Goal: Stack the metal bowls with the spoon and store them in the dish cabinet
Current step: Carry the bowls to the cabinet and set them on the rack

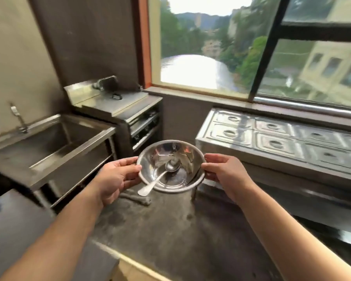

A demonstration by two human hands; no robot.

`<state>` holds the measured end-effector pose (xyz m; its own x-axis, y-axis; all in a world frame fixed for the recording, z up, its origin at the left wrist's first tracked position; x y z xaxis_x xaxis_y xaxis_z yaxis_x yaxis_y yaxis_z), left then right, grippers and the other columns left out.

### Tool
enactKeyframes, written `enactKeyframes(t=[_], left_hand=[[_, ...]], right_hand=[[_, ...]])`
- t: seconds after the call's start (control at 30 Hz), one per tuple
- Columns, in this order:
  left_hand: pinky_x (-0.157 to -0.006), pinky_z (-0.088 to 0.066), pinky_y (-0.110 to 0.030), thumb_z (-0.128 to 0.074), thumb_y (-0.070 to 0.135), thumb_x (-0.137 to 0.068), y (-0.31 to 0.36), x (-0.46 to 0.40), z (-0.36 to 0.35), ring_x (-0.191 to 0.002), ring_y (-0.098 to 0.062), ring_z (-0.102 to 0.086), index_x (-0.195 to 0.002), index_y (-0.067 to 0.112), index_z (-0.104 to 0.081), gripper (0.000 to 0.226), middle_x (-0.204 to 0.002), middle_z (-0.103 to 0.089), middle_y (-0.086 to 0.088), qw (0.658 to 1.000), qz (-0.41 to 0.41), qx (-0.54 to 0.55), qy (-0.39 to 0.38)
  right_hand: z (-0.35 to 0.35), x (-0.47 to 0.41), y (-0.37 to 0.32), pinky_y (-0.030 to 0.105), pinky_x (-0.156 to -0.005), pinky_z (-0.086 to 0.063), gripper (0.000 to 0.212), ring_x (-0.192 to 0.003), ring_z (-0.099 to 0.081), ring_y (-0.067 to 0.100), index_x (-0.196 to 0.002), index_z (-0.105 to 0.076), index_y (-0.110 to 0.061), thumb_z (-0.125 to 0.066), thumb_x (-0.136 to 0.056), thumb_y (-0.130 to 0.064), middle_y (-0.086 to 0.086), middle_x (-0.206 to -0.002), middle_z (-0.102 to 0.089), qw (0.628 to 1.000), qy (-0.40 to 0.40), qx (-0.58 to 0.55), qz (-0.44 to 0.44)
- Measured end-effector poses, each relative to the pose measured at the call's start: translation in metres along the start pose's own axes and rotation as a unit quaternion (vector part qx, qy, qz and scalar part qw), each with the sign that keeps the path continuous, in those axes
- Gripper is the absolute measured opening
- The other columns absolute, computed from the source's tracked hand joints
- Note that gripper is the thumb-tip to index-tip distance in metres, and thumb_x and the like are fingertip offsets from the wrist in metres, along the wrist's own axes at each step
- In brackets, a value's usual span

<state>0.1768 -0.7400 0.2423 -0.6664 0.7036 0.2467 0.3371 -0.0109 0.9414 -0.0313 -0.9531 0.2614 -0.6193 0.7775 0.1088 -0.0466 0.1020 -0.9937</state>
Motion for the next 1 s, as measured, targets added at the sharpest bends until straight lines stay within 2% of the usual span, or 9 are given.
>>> enactKeyframes(t=[0.07, 0.17, 0.27, 0.33, 0.4, 0.53, 0.7, 0.8, 1.0], left_hand=[[-0.061, -0.062, -0.031, -0.065, -0.004, -0.086, 0.001, -0.022, -0.053, -0.070, -0.020, -0.073, -0.107, 0.003, -0.070, 0.023, -0.089, -0.076, -0.013, 0.999, 0.004, 0.001, -0.044], [-0.061, -0.061, -0.031, -0.066, -0.004, -0.084, 0.000, -0.049, -0.123, -0.073, -0.023, -0.075, -0.105, 0.004, -0.073, 0.023, -0.092, -0.077, -0.016, 0.994, 0.009, -0.009, -0.108], [-0.070, -0.063, -0.037, -0.068, -0.001, -0.083, -0.006, -0.076, -0.195, -0.079, -0.026, -0.074, -0.103, 0.006, -0.076, 0.023, -0.099, -0.076, -0.019, 0.984, 0.021, -0.028, -0.175], [-0.073, -0.063, -0.039, -0.069, -0.001, -0.080, -0.011, -0.095, -0.248, -0.081, -0.027, -0.074, -0.102, 0.006, -0.077, 0.024, -0.100, -0.076, -0.019, 0.975, 0.027, -0.040, -0.217], [-0.069, -0.063, -0.035, -0.070, -0.001, -0.079, -0.017, -0.114, -0.300, -0.082, -0.026, -0.075, -0.101, 0.006, -0.077, 0.024, -0.100, -0.076, -0.018, 0.965, 0.032, -0.047, -0.258], [-0.066, -0.062, -0.033, -0.067, -0.002, -0.084, -0.029, -0.146, -0.408, -0.083, -0.027, -0.075, -0.096, 0.011, -0.079, 0.022, -0.101, -0.076, -0.019, 0.934, 0.055, -0.060, -0.349], [-0.068, -0.062, -0.035, -0.067, -0.004, -0.083, -0.032, -0.170, -0.528, -0.094, -0.036, -0.073, -0.115, 0.004, -0.071, 0.033, -0.104, -0.074, -0.024, 0.893, 0.087, -0.067, -0.436], [-0.064, -0.061, -0.030, -0.068, -0.004, -0.077, -0.033, -0.171, -0.595, -0.083, -0.028, -0.075, -0.111, 0.004, -0.073, 0.035, -0.100, -0.075, -0.021, 0.858, 0.100, -0.069, -0.499], [-0.060, -0.060, -0.027, -0.062, -0.009, -0.085, -0.044, -0.148, -0.704, -0.075, -0.022, -0.072, -0.108, 0.003, -0.073, 0.028, -0.090, -0.076, -0.015, 0.796, 0.103, -0.095, -0.589]], right_hand=[[0.053, -0.003, -0.009, 0.028, -0.062, -0.062, 0.026, -0.067, -0.074, 0.018, -0.105, -0.073, -0.002, -0.072, -0.083, 0.012, 0.012, -0.086, -0.079, 0.999, 0.044, -0.012, 0.006], [0.122, -0.002, -0.015, 0.044, -0.083, -0.062, 0.029, -0.088, -0.076, 0.031, -0.111, -0.071, 0.000, -0.074, -0.083, 0.008, 0.020, -0.102, -0.077, 0.994, 0.104, -0.038, -0.004], [0.186, -0.001, -0.025, 0.040, -0.089, -0.059, 0.025, -0.097, -0.074, 0.032, -0.108, -0.074, -0.001, -0.074, -0.084, 0.006, 0.018, -0.102, -0.077, 0.987, 0.157, -0.029, 0.014], [0.229, 0.004, -0.031, 0.038, -0.087, -0.058, 0.021, -0.095, -0.075, 0.028, -0.104, -0.076, -0.005, -0.074, -0.085, 0.004, 0.011, -0.097, -0.079, 0.979, 0.199, -0.022, 0.024], [0.270, 0.008, -0.033, 0.037, -0.086, -0.058, 0.020, -0.093, -0.075, 0.024, -0.103, -0.076, -0.007, -0.074, -0.086, 0.003, 0.008, -0.096, -0.080, 0.969, 0.243, -0.022, 0.028], [0.343, 0.012, -0.039, 0.032, -0.079, -0.058, 0.020, -0.090, -0.075, 0.024, -0.104, -0.076, -0.004, -0.072, -0.087, 0.006, 0.012, -0.098, -0.079, 0.942, 0.331, -0.033, 0.037], [0.413, 0.023, -0.053, 0.026, -0.063, -0.059, 0.019, -0.072, -0.074, 0.017, -0.092, -0.077, -0.008, -0.069, -0.086, 0.009, 0.009, -0.085, -0.079, 0.897, 0.435, -0.060, 0.044], [0.450, 0.034, -0.060, 0.024, -0.059, -0.060, 0.021, -0.069, -0.074, 0.015, -0.096, -0.073, -0.008, -0.068, -0.087, 0.010, 0.006, -0.082, -0.079, 0.868, 0.488, -0.077, 0.053], [0.506, 0.075, -0.072, 0.019, -0.057, -0.057, 0.023, -0.067, -0.074, 0.009, -0.107, -0.069, -0.004, -0.064, -0.089, 0.011, 0.001, -0.078, -0.079, 0.807, 0.579, -0.085, 0.081]])
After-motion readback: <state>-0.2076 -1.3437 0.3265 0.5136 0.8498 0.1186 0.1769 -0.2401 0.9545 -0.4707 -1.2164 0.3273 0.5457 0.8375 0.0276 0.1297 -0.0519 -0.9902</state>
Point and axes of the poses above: each hand's wrist, its own x-axis away from the middle knuckle, its own z-axis out of the back of the hand, y = z × x, the point moved 10 cm from there along -x, towards the middle knuckle
